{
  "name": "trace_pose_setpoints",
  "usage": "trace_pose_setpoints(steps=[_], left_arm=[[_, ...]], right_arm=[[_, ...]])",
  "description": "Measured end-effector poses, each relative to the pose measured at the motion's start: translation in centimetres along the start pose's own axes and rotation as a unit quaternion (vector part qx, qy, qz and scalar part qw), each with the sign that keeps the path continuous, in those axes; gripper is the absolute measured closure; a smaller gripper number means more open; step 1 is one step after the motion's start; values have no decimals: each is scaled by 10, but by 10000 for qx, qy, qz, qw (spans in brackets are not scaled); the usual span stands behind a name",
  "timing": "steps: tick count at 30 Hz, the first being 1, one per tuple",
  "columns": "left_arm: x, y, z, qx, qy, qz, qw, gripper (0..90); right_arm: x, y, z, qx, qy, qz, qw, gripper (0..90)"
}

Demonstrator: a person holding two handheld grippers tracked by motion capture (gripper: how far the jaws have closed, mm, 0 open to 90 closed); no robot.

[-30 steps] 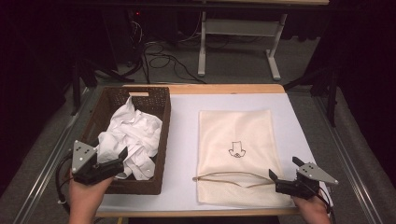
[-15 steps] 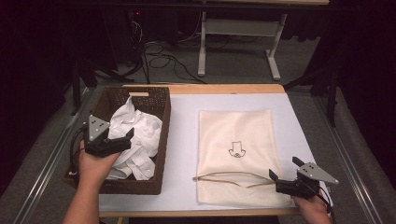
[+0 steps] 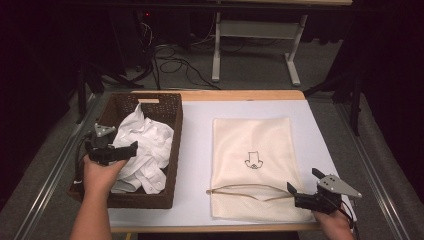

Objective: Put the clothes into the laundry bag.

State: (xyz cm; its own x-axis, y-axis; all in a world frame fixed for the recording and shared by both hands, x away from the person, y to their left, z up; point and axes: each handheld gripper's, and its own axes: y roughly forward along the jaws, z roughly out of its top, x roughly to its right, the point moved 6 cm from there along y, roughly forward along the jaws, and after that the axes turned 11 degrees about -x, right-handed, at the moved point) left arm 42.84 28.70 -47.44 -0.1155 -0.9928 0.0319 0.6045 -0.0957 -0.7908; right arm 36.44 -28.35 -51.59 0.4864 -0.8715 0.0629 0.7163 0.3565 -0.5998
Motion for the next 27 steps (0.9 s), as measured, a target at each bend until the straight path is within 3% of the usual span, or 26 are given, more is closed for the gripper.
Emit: trace_pose_setpoints(steps=[4, 6, 8, 10, 11, 12, 14, 15, 17, 19, 24, 27], left_arm=[[-2, 15, -6, -661, -194, -57, 9976, 1], [0, 22, -9, -975, -167, -142, 9950, 4], [4, 29, -13, -1293, -6, -199, 9914, 7], [13, 40, -16, -1737, 249, -487, 9833, 29], [19, 48, -18, -1975, 502, -455, 9780, 21], [22, 52, -19, -2106, 627, -406, 9747, 7], [27, 61, -23, -2455, 712, -382, 9660, 1], [27, 64, -24, -2574, 672, -373, 9633, 0], [27, 69, -23, -2687, 592, -361, 9607, 0], [26, 75, -24, -2713, 498, -370, 9605, 0], [27, 82, -27, -2850, 699, -198, 9558, 8], [26, 81, -27, -2833, 786, -102, 9557, 47]], right_arm=[[-2, 3, -1, -63, 21, 51, 10000, 1], [-3, 3, -1, -58, -66, 58, 9999, 1], [-3, 3, -2, -78, -70, 54, 9999, 1], [-3, 4, -2, -96, -96, 46, 9999, 1], [-2, 4, -2, -111, -93, 42, 9999, 1], [-2, 4, -3, -119, -57, 39, 9999, 1], [-1, 4, -3, -111, -1, 60, 9999, 1], [0, 4, -4, -122, 16, 65, 9999, 1], [0, 6, -5, -146, -9, 79, 9999, 2], [0, 8, -5, -171, -42, 104, 9998, 1], [-2, 9, -6, -203, -70, 131, 9997, 1], [-2, 8, -6, -176, -68, 140, 9997, 1]])
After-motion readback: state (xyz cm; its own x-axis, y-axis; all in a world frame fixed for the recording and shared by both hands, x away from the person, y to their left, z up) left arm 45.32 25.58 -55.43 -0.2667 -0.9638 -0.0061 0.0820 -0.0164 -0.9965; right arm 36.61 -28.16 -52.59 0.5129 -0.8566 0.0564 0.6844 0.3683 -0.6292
